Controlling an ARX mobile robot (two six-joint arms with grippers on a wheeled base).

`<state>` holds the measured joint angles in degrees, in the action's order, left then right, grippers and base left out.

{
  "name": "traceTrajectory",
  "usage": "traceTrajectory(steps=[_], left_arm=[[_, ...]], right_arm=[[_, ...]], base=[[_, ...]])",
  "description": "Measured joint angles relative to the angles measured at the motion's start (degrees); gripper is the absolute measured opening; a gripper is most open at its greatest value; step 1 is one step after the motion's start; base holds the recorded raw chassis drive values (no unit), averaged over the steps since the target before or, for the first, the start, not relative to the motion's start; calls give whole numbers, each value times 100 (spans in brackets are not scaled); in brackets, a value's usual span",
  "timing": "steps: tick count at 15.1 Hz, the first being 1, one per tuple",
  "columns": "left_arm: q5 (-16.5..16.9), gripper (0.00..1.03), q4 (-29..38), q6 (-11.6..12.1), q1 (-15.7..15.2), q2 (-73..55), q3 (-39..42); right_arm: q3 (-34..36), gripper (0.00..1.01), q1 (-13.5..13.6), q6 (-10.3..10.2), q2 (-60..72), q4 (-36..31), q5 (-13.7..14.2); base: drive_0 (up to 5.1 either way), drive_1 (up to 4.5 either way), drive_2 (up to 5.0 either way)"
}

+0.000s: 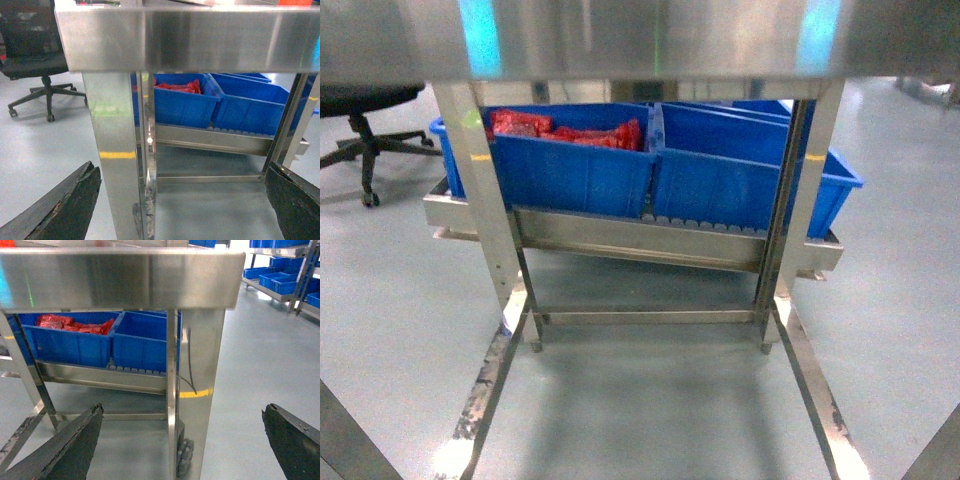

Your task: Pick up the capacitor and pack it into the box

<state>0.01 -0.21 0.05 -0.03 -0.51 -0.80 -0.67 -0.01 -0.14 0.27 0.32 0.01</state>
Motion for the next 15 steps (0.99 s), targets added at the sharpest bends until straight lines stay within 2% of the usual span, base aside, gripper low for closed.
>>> traceTrajectory(steps=[15], left_arm=[[-9, 98, -2, -4, 0, 0, 0]], right_arm=[[0, 98, 0, 4, 0, -4, -4]], base=[[0, 0, 0]])
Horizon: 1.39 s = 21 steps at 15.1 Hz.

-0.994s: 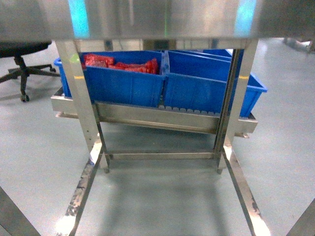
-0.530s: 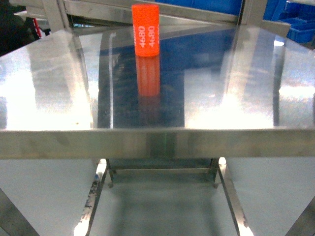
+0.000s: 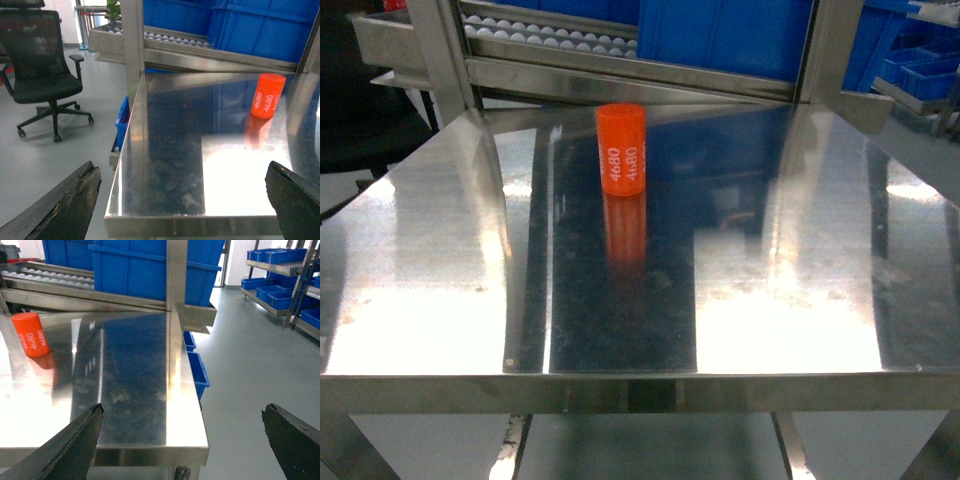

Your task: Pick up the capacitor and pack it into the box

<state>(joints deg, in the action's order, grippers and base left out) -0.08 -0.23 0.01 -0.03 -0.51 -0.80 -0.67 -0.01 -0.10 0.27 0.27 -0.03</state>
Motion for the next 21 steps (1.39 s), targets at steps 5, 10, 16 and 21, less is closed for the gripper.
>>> traceTrajectory(steps=[5, 10, 16, 21], left_arm=[[9, 98, 0, 4, 0, 0, 0], [4, 98, 0, 2, 0, 0, 0], [7, 98, 0, 2, 0, 0, 0], [7, 98, 0, 2, 0, 0, 0]], right_arm=[[0, 98, 0, -7, 0, 2, 0], [0, 98, 0, -4, 0, 2, 2], [0, 98, 0, -7, 0, 2, 2], [0, 98, 0, -7, 0, 2, 2]], base=[[0, 0, 0], [0, 0, 0], [0, 0, 0], [0, 0, 0]])
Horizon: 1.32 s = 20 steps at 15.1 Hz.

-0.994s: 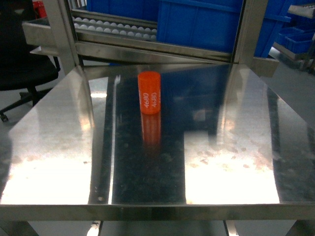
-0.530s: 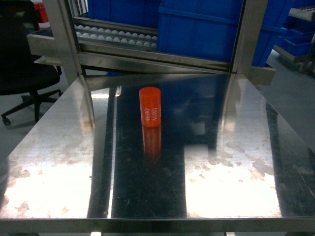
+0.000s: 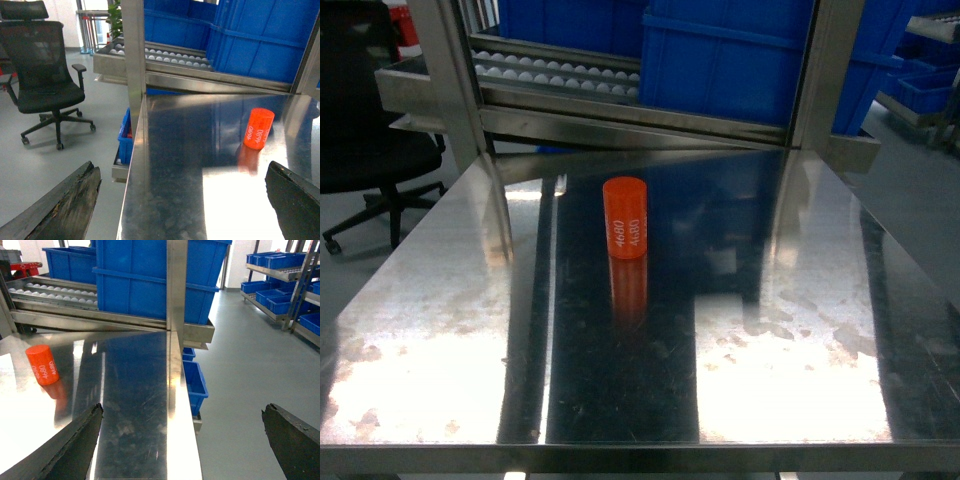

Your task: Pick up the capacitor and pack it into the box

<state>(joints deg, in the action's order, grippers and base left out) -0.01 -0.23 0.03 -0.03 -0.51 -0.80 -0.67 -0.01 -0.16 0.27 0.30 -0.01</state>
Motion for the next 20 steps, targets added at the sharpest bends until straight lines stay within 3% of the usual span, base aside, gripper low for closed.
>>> traceTrajectory(steps=[1, 2, 3, 5, 7, 8, 14, 20], left_arm=[[-238, 98, -210, -28, 98, -63, -39], [-909, 98, 212, -155, 468, -787, -98], [-866, 98, 793, -184, 540, -1401, -149], [-560, 98, 2918, -369, 501, -3657, -708], [-149, 98, 4599, -264, 1021, -5897, -1598], [-33, 98, 5073, -188, 1209, -6940, -1985], [138, 98, 5923, 42, 1882, -10310, -3467], [262, 98, 6011, 68, 1993, -11964, -4839]], right_arm=[[0, 98, 0, 0, 0, 0, 0], [0, 98, 0, 2, 0, 2, 0], [0, 98, 0, 0, 0, -2, 0], [0, 98, 0, 0, 0, 2, 0], [0, 98, 0, 0, 0, 0, 0], [0, 98, 0, 0, 0, 0, 0], [0, 98, 0, 2, 0, 0, 0], [0, 98, 0, 0, 0, 2, 0]], base=[[0, 0, 0], [0, 0, 0], [0, 0, 0], [0, 0, 0], [0, 0, 0], [0, 0, 0], [0, 0, 0], [0, 0, 0]])
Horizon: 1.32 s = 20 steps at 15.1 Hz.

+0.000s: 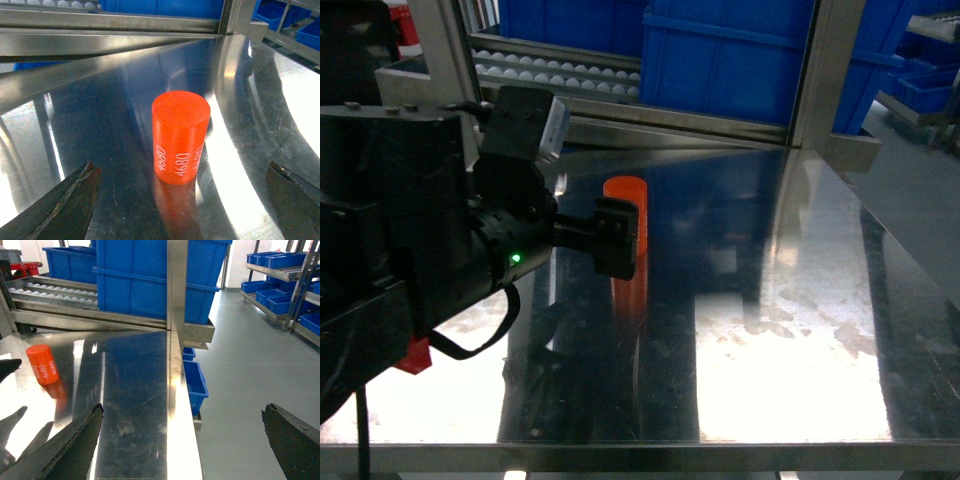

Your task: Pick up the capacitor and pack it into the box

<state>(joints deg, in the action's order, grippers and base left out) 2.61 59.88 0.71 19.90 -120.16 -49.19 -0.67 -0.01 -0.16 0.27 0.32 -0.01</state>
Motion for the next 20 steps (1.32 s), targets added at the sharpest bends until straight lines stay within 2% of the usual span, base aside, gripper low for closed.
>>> traceTrajectory(steps=[3, 6, 10, 16, 18, 20], left_arm=[[-240, 98, -173, 24, 37, -874, -1051], [-258, 98, -323, 81, 7, -1606, -2063], [-210, 97, -533, 76, -24, -2015, -2629], [-153, 45, -632, 70, -61, -2015, -2638], [-234, 44, -678, -59, -125, -1779, -2378], [-374, 44, -756, -197, -280, -966, -1705]], right_arm=[[0, 98, 0, 0, 0, -2, 0], [0, 98, 0, 0, 0, -2, 0], [0, 98, 0, 0, 0, 0, 0], [0, 98, 0, 2, 0, -2, 0], [0, 98, 0, 0, 0, -2, 0], [0, 98, 0, 0, 0, -2, 0]], base=[[0, 0, 0], [0, 0, 0], [0, 0, 0], [0, 0, 0], [0, 0, 0], [0, 0, 0]])
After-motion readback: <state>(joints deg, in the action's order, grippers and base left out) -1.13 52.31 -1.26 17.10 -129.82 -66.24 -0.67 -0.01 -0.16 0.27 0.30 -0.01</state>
